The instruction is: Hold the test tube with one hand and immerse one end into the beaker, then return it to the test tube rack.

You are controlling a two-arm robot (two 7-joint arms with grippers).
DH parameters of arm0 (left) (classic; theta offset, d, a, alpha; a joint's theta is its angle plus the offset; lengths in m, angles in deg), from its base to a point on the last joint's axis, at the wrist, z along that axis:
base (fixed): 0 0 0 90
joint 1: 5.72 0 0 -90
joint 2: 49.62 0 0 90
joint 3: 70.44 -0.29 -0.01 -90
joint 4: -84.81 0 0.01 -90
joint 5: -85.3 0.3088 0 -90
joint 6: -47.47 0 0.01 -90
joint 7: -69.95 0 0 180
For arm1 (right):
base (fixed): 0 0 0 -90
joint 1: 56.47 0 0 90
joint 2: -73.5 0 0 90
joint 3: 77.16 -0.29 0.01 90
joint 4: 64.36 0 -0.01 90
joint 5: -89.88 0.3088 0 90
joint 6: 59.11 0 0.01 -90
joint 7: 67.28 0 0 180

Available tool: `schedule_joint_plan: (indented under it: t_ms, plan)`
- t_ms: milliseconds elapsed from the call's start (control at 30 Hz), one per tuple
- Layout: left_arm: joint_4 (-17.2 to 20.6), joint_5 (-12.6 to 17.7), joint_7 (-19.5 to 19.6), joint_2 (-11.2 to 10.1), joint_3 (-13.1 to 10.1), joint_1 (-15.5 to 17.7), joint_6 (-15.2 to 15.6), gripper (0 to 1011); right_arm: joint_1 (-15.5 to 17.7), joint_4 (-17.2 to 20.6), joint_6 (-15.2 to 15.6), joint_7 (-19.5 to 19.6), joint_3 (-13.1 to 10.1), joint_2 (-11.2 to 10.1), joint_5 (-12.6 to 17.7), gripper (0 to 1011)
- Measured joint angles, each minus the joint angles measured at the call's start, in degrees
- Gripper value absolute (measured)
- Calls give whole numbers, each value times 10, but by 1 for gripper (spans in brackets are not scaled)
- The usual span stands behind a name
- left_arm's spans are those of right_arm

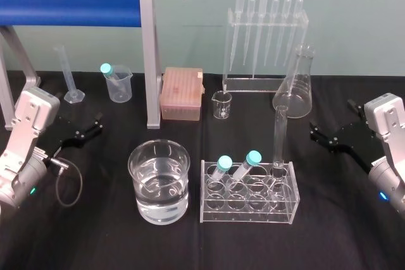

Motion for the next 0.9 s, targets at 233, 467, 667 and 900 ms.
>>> schedule_joint_plan:
  t_ms: [233, 467, 667, 900]
  plan:
    - [0, 0, 0, 0, 0, 0, 0, 1000, 0, 0, 0, 0, 0, 0, 0, 1003]
    - [0, 0, 0, 0, 0, 0, 0, 1000, 0, 0, 0, 0, 0, 0, 0, 1003]
    - [0, 0, 0, 0, 0, 0, 0, 1000, 0, 0, 0, 0, 0, 0, 0, 1003]
    - [0, 0, 0, 0, 0, 0, 0, 1000, 0, 0, 0, 0, 0, 0, 0, 1003]
